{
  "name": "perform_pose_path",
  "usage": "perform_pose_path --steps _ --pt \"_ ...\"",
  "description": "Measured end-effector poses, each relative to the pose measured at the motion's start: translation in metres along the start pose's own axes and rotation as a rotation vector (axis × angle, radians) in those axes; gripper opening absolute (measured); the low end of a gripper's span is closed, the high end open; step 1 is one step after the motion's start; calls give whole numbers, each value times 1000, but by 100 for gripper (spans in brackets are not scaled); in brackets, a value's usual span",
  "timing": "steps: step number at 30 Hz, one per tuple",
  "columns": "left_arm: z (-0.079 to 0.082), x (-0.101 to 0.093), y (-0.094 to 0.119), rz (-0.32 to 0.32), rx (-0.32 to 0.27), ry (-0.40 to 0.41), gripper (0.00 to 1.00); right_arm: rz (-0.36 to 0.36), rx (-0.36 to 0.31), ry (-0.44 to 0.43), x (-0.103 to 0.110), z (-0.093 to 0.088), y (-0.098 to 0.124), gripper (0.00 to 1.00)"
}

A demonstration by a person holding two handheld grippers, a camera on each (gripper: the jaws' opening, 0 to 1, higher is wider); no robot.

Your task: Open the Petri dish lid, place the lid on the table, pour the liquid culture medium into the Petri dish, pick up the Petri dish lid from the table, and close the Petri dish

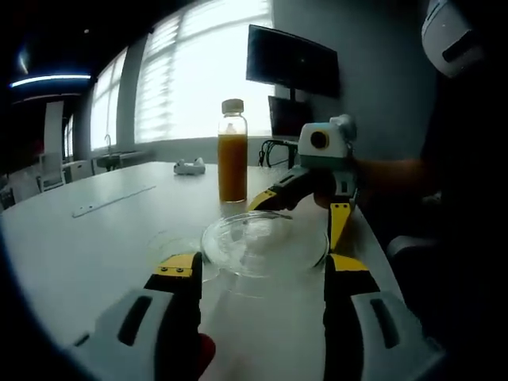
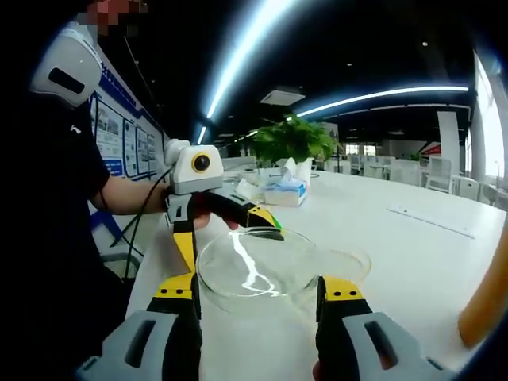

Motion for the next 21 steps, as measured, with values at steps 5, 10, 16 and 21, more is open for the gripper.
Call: perform_pose_path --steps 5,10,16,21 --pt "-3 -7 4 0 5 -4 53 0 1 3 10 -1 2 53" --pt "-8 -13 4 -5 7 2 53 5 8 2 17 -4 4 53" --pt "-17 -19 5 -4 22 5 53 6 19 1 25 -12 4 53" --pt "-22 -21 7 -5 36 7 53 7 18 -11 28 -16 3 53"
Point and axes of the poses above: the point that each gripper's makers call its tool centre point, and the gripper's own axes: y roughly backward along the fingers, x roughly to its left, z roughly out of its top, the point moved 1 cm from there along y, roughly backward along the fingers, and after that the axes turned 7 degrees about y, right-handed, at the moved point
